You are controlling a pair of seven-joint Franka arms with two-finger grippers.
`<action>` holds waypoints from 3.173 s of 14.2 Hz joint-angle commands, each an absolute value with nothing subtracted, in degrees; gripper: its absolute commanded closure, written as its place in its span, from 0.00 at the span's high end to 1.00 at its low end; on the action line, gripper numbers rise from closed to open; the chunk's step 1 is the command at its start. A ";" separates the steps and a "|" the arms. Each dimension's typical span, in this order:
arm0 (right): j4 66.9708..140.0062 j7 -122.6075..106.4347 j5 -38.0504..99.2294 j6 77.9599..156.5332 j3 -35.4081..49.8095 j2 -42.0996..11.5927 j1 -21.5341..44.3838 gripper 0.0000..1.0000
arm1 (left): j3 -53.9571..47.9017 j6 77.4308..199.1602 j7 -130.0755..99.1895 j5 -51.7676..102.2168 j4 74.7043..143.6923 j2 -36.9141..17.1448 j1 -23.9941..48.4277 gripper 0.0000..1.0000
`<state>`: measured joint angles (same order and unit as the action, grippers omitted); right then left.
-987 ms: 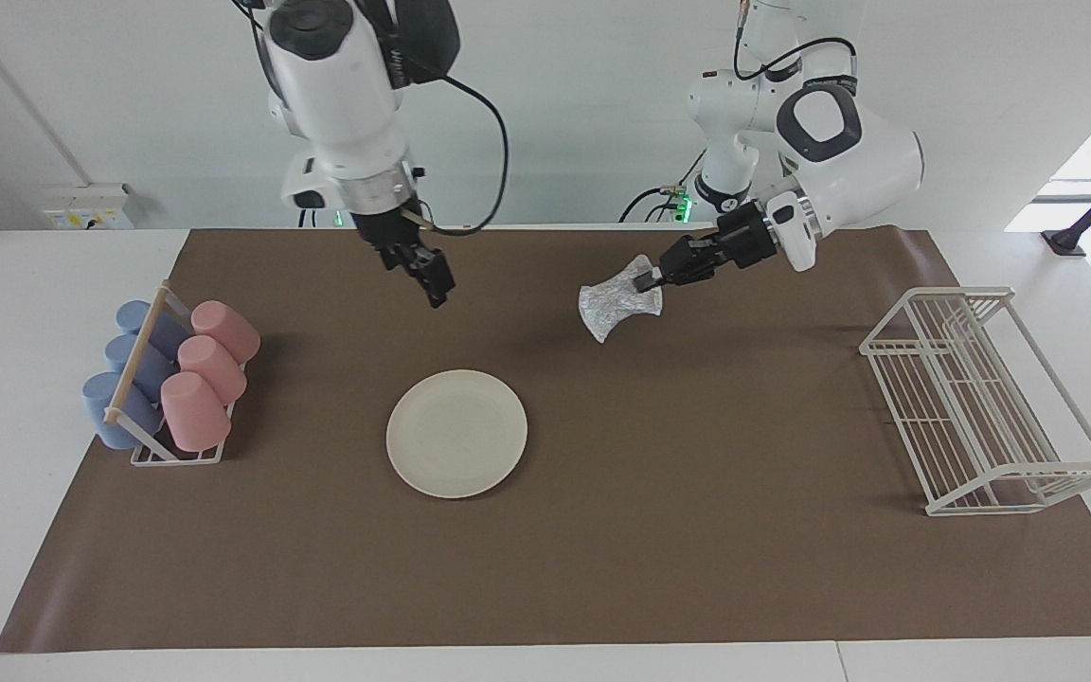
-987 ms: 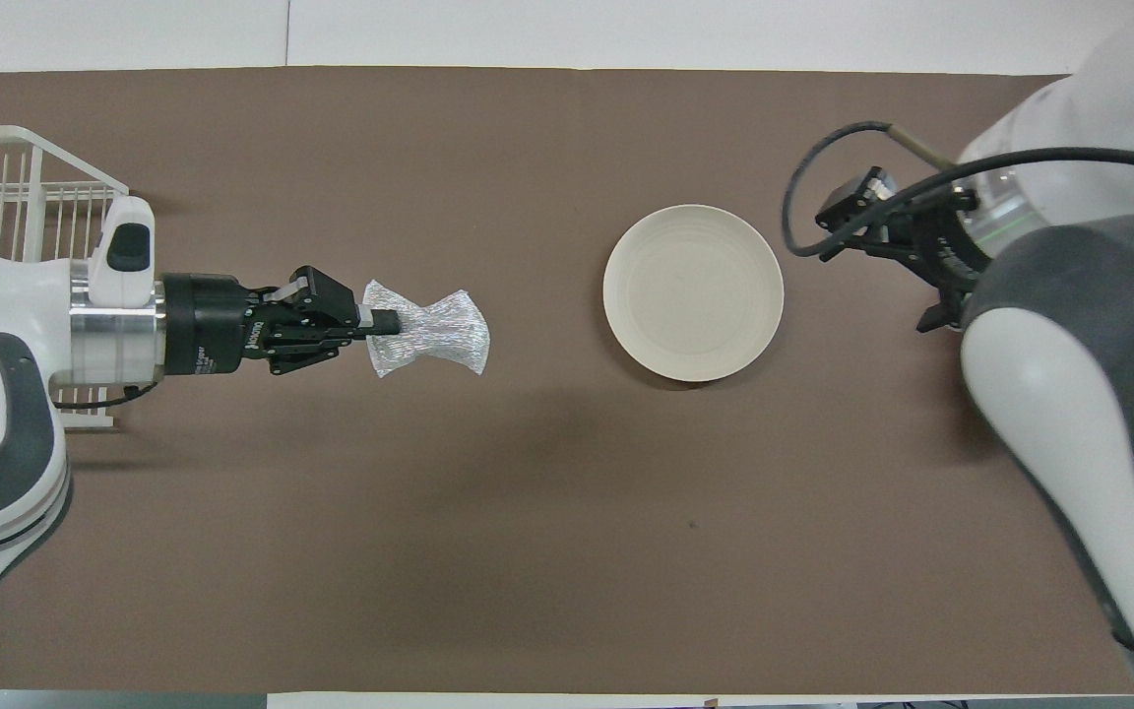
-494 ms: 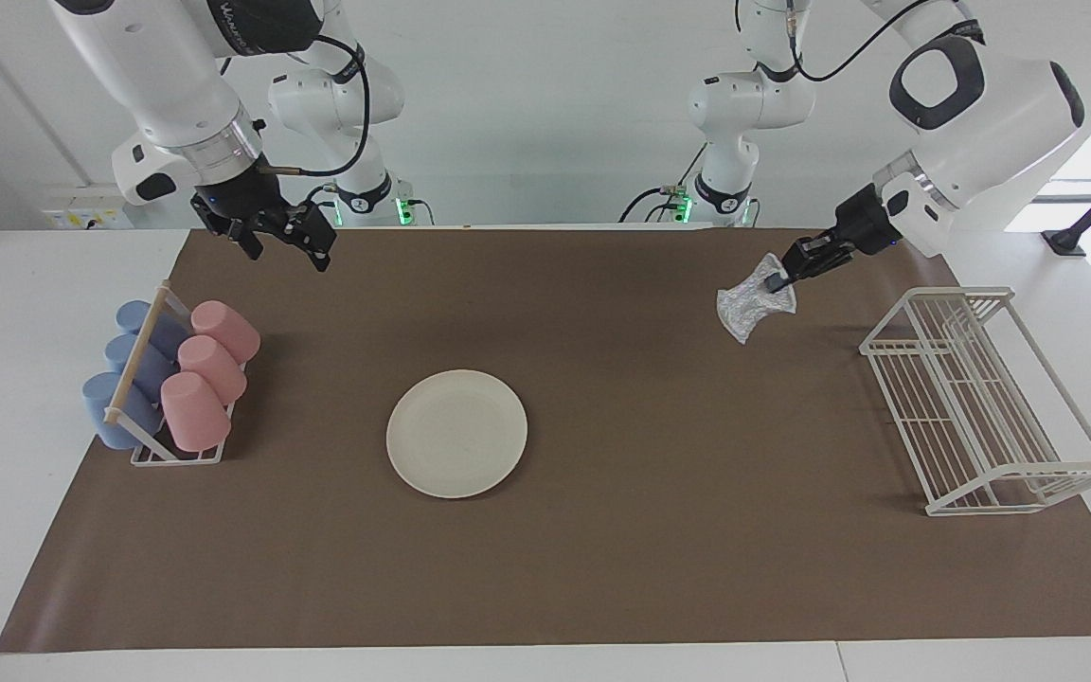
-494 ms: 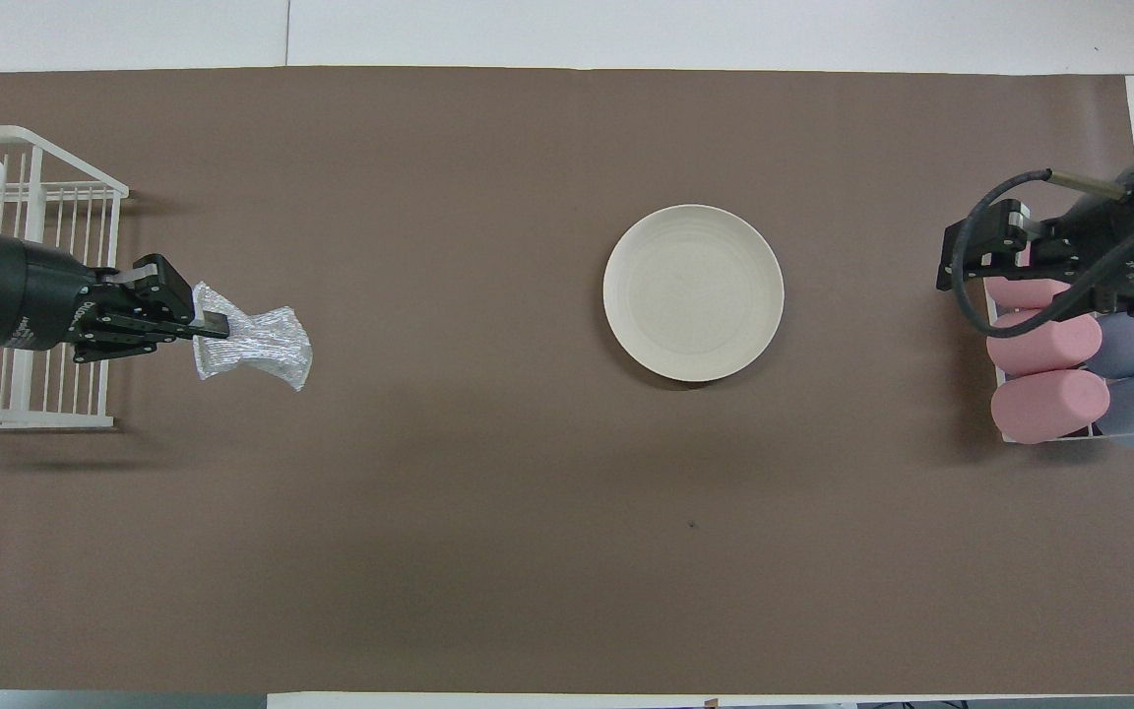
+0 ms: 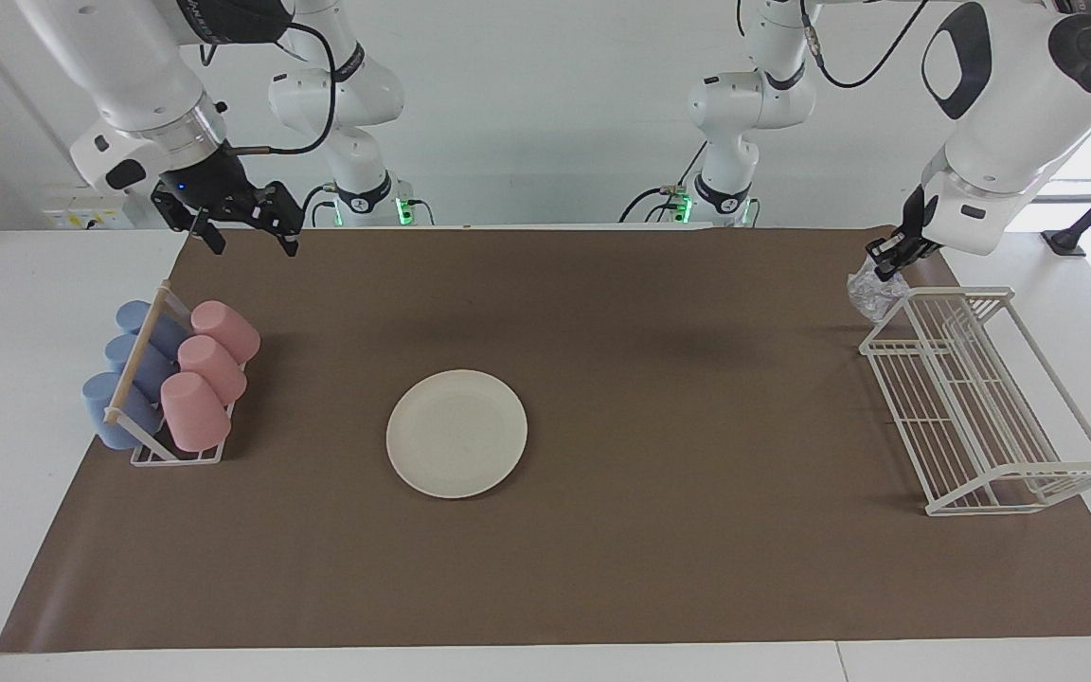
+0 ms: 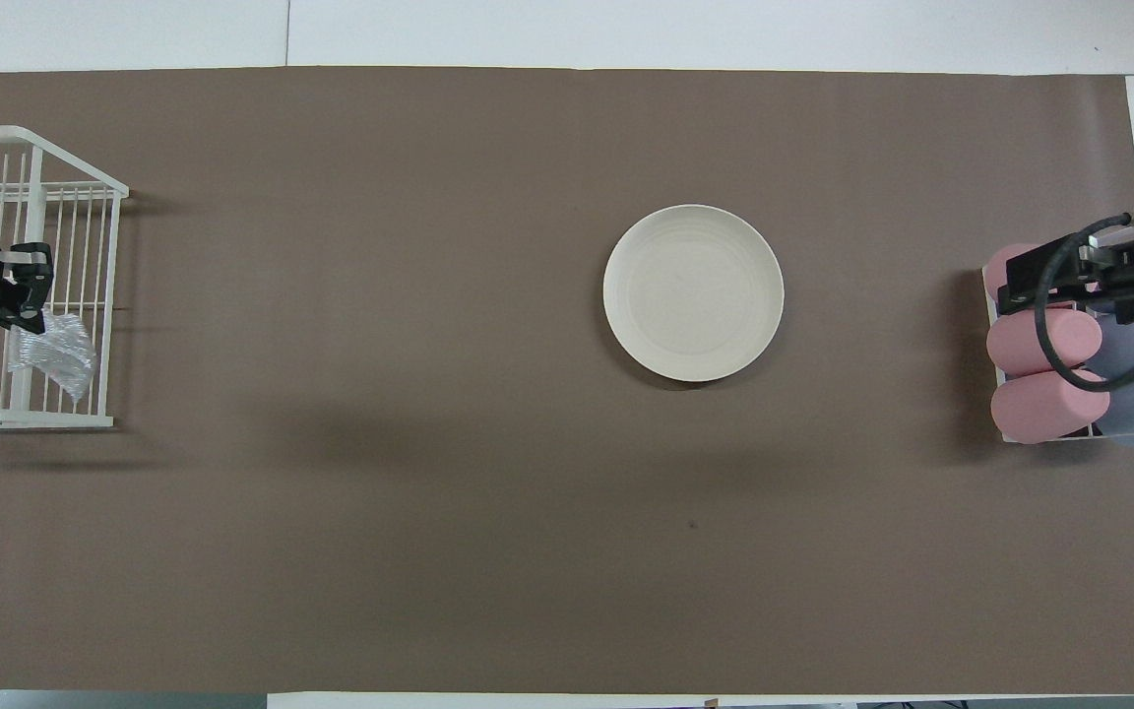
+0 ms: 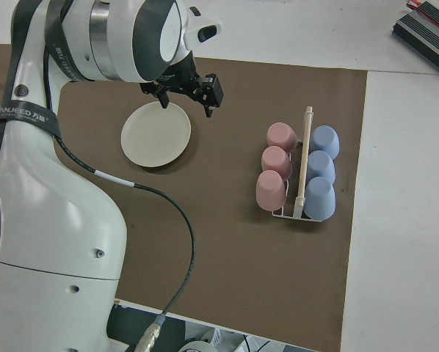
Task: Wipe plate with sponge
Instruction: 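Release the scrubber into the white rack and withdraw the left gripper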
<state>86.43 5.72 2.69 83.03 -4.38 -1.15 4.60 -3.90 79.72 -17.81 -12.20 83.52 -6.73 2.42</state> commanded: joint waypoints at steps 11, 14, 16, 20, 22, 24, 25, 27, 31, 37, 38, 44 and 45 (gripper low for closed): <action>92.99 -3.16 1.58 86.92 -5.62 3.26 2.46 1.00 | -3.60 95.51 -2.44 -54.90 99.99 -8.08 6.50 0.00; 92.81 -3.34 1.67 86.75 -5.54 3.16 2.20 1.00 | -3.52 98.51 -10.36 -56.34 100.81 -10.36 5.98 0.00; 92.81 -3.51 1.58 86.31 -5.62 3.16 1.93 1.00 | -3.52 98.97 -17.18 -56.51 101.07 -12.30 6.15 0.00; 92.72 -3.34 1.58 86.75 -5.71 3.08 1.85 1.00 | -3.60 102.30 -24.42 -59.59 106.60 -12.04 6.24 0.00; 92.72 -3.08 1.50 87.01 -5.63 3.08 2.11 1.00 | -3.60 103.27 -24.70 -59.59 107.49 -11.78 6.15 0.00; 92.64 -2.81 1.50 87.19 -5.54 3.08 2.37 1.00 | -3.69 104.06 -24.87 -59.59 108.19 -11.60 6.15 0.00; 92.64 -2.81 1.41 87.19 -5.54 3.08 2.37 1.00 | -3.69 104.06 -24.87 -59.50 108.19 -11.60 6.15 0.00; 92.72 -2.81 1.41 87.19 -5.54 3.08 2.11 1.00 | -3.69 104.24 -24.87 -59.50 108.19 -11.60 6.07 0.29; 92.64 -2.72 1.41 87.27 -5.54 3.08 2.46 1.00 | -3.69 104.24 -24.87 -59.33 108.11 -11.60 6.06 1.00; 92.20 -2.03 1.32 87.28 -5.27 2.90 2.55 1.00 | -3.78 104.33 -24.61 -58.27 106.97 -11.60 5.80 1.00; 92.02 -1.93 1.32 87.28 -5.19 2.81 2.55 1.00 | -3.69 104.15 -24.00 -56.18 105.40 -11.60 5.80 1.00; 91.76 -1.58 1.32 87.19 -5.01 2.81 2.64 1.00 | -3.25 97.05 -19.00 -38.71 92.32 -11.95 5.27 1.00; 91.76 -1.58 1.32 87.19 -5.01 2.81 2.64 1.00 | -3.08 95.38 -17.59 -35.80 90.11 -11.78 5.19 1.00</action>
